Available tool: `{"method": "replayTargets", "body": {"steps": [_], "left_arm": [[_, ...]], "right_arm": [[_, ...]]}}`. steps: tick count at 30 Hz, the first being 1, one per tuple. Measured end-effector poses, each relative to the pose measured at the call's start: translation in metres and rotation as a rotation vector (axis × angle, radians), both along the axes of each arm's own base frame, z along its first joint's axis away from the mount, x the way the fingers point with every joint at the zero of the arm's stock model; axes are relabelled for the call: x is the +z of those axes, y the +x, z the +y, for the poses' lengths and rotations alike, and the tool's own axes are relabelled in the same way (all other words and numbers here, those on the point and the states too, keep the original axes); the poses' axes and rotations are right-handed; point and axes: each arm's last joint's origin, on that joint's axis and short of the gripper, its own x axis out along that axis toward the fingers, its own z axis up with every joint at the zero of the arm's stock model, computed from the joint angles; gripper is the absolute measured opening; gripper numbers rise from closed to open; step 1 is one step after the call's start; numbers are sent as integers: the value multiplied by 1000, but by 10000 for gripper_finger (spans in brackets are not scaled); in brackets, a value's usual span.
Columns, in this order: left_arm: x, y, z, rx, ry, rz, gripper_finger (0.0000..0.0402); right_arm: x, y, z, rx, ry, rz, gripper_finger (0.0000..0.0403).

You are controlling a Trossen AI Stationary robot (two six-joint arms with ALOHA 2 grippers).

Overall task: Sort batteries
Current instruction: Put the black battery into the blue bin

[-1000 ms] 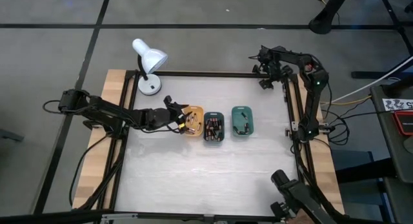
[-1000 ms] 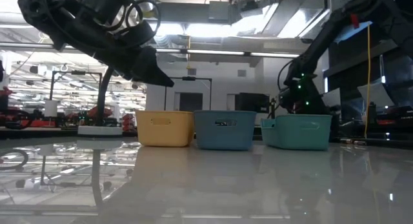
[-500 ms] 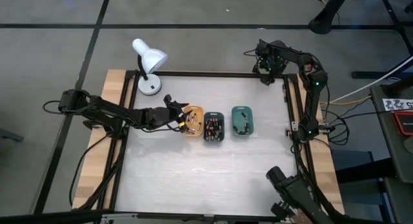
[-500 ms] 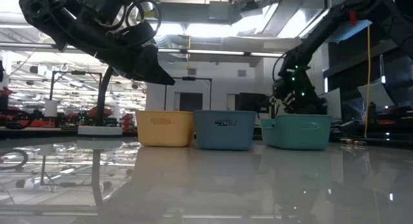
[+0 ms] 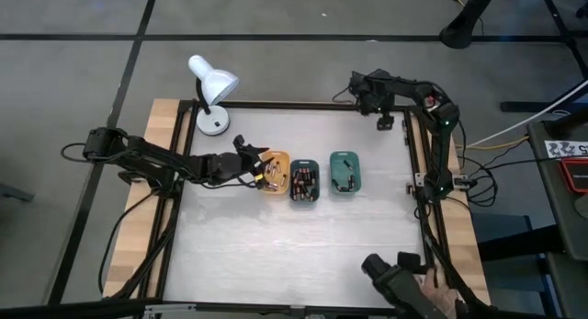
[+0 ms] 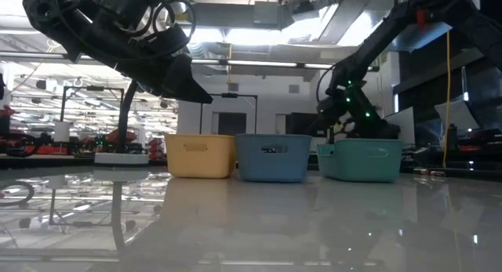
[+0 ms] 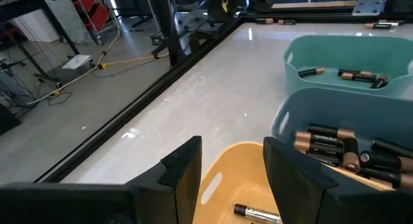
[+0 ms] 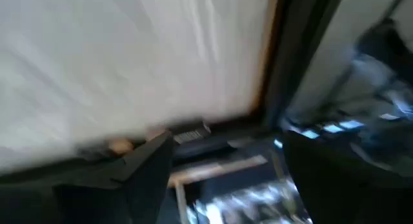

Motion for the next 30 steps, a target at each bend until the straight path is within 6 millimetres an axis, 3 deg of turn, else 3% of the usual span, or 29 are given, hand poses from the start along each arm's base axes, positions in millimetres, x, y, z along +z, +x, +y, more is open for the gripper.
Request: {"method": "replayTargets", "body": {"steps": [9, 23, 30], "left_arm": [[0, 0, -6, -37, 25, 16, 156], [0, 0, -6, -36, 27, 21, 156], [0, 0, -6, -39, 33, 26, 156]], "right_arm": [[-22, -25, 9, 60, 73, 181, 293], [-47, -29, 31, 240, 236, 263, 293], [-53, -26, 30, 264, 230, 218, 293]]}}
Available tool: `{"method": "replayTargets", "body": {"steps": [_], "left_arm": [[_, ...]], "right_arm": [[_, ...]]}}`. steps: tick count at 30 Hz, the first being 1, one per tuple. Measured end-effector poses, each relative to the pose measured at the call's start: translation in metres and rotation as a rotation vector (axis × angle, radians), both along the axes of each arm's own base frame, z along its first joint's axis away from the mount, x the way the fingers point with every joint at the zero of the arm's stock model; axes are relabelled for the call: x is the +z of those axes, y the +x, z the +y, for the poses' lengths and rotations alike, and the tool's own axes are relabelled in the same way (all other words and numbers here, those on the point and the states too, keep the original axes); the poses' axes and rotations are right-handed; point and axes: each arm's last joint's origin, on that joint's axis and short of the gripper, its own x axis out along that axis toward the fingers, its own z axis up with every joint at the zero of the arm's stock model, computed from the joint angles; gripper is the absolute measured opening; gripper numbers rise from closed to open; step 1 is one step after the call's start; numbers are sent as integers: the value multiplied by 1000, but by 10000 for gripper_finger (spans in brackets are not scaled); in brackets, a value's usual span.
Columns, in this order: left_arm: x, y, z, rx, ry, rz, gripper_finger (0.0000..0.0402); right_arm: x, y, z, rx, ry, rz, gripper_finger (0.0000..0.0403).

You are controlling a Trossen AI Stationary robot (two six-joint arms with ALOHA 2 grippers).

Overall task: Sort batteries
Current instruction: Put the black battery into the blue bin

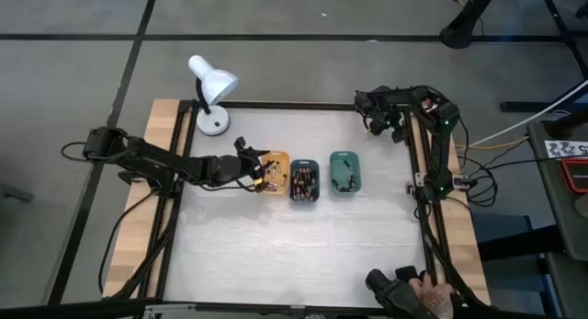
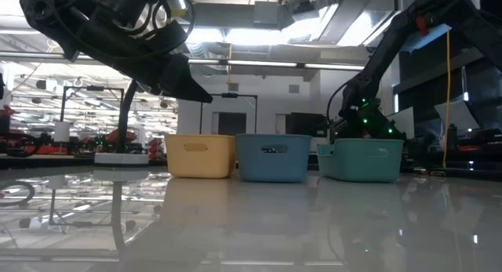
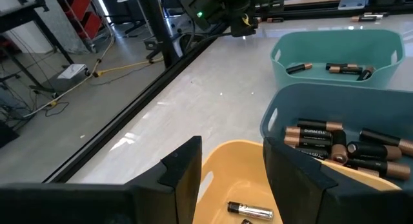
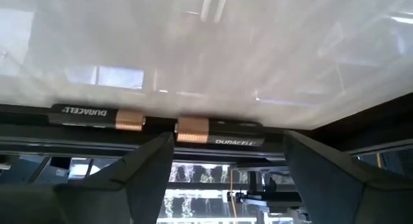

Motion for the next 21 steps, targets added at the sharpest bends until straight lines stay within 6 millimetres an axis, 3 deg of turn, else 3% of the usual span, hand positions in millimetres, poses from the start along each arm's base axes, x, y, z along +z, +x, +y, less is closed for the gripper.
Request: {"method": "replayTargets", "body": {"steps": [14, 21], "left_arm": [[0, 0, 0, 0, -3, -3, 156], [-1, 0, 0, -2, -1, 10, 156]], "right_arm": [[-12, 6, -8, -125, 97, 10, 293], [-9, 1, -26, -329, -51, -29, 293]]}}
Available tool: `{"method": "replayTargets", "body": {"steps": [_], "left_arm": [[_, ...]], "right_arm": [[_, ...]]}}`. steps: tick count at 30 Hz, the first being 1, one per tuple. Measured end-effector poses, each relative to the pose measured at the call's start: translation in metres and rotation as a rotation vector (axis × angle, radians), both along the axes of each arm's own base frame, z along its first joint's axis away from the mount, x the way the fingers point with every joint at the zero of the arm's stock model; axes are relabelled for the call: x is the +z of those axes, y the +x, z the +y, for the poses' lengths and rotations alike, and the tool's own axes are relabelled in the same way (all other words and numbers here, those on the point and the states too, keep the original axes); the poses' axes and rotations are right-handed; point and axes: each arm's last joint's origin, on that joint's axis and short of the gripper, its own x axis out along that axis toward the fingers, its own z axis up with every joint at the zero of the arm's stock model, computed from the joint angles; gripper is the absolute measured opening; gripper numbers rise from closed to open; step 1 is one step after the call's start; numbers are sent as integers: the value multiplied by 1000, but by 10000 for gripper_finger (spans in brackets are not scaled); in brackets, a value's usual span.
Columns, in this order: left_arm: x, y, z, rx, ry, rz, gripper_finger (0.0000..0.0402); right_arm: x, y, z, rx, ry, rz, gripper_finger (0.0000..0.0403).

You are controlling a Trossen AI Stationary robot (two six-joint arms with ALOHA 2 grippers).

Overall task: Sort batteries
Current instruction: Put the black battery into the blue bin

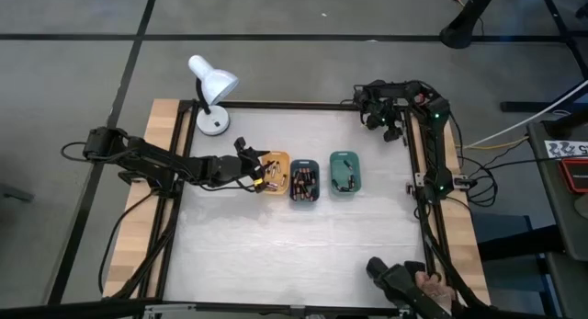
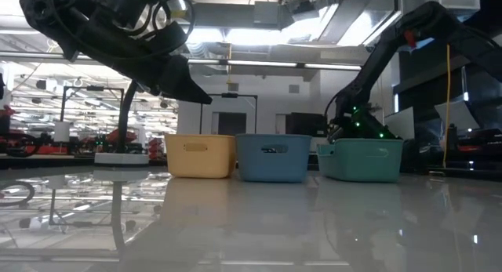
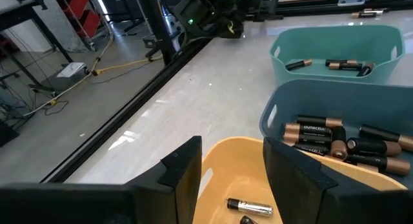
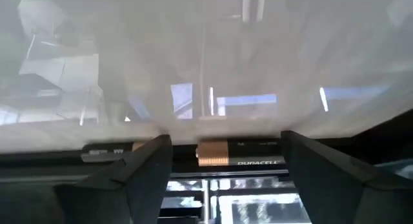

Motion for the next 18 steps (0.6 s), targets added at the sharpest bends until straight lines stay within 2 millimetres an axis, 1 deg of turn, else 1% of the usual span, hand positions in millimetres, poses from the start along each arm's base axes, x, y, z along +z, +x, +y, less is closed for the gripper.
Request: {"method": "replayTargets", "body": {"steps": [6, 12, 15, 18], "left_arm": [[0, 0, 0, 0, 0, 0, 156], [0, 0, 0, 0, 0, 0, 156], [0, 0, 0, 0, 0, -2, 156], [0, 0, 0, 0, 0, -3, 156]], "right_arm": [[0, -1, -1, -34, -33, 2, 293], [0, -1, -2, -28, -52, 8, 293], [-1, 0, -2, -24, -47, -4, 284], [0, 0, -3, -26, -43, -12, 266]]}}
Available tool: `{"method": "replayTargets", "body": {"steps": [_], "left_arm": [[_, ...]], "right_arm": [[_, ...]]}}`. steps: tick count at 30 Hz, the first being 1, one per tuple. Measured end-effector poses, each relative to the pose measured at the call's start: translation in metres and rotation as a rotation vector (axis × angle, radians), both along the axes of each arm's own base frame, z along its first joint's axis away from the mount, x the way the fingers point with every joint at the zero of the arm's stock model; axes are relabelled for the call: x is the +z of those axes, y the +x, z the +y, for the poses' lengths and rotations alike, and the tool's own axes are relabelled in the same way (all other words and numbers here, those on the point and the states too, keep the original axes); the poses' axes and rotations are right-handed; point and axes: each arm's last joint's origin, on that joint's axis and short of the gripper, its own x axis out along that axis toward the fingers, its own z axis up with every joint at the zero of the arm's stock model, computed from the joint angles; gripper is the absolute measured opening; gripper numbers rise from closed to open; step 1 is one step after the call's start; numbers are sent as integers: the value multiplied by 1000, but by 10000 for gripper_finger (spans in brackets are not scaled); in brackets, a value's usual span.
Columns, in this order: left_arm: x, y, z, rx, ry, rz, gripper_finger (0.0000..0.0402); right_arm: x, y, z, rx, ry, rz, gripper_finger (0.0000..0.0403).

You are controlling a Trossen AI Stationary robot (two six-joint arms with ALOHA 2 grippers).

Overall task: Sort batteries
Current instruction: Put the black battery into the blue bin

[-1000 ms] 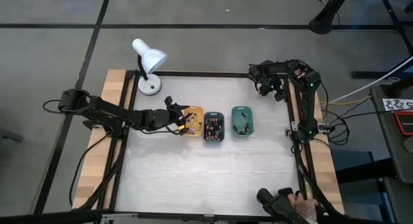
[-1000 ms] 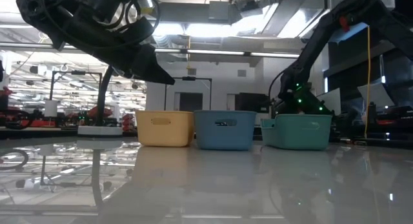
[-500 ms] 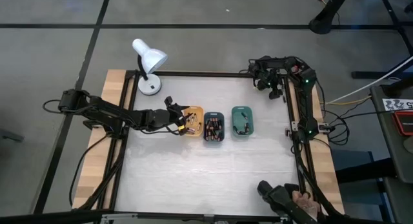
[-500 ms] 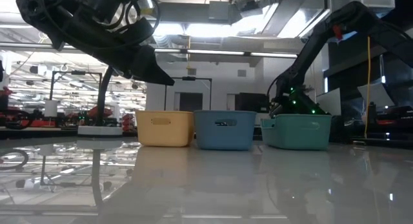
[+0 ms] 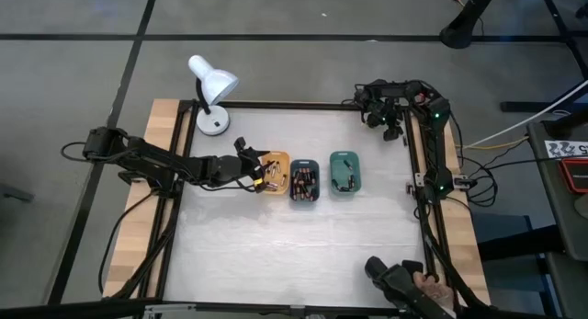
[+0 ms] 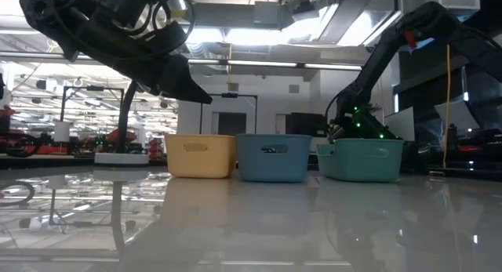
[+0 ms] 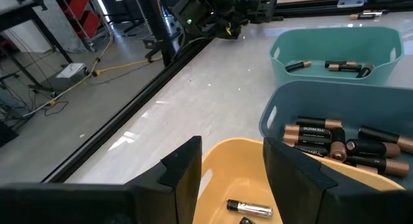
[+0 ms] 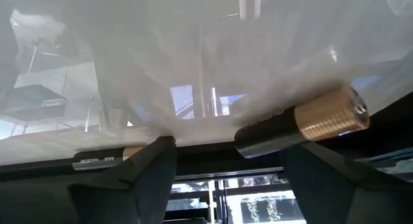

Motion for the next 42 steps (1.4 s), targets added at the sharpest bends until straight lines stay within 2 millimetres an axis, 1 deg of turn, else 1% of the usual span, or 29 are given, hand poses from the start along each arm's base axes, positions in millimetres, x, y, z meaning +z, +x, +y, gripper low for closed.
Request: {"method": "replayTargets", "body": {"steps": [4, 9, 13, 17, 22, 29, 32, 36, 37, 42], "left_arm": [[0, 0, 0, 0, 0, -3, 156], [0, 0, 0, 0, 0, -3, 156], [0, 0, 0, 0, 0, -2, 156], [0, 0, 0, 0, 0, -2, 156], [0, 0, 0, 0, 0, -2, 156], [0, 0, 0, 0, 0, -2, 156], [0, 0, 0, 0, 0, -2, 156], [0, 0, 0, 0, 0, -2, 156], [0, 0, 0, 0, 0, -2, 156], [0, 0, 0, 0, 0, -2, 156]], "right_arm": [[3, 3, -4, -7, -21, -25, 230], [8, 7, -10, -29, -36, -75, 174], [13, 10, -12, -100, -47, -114, 139], [18, 13, -14, -153, -71, -147, 129], [24, 18, -17, -224, -46, -244, 128], [25, 20, -15, -329, -44, -296, 125], [26, 20, -14, -355, -39, -304, 103], [27, 20, -13, -376, -38, -295, 42], [27, 20, -13, -382, -38, -292, 36], [34, 19, -9, -430, -17, -316, 36]]}}
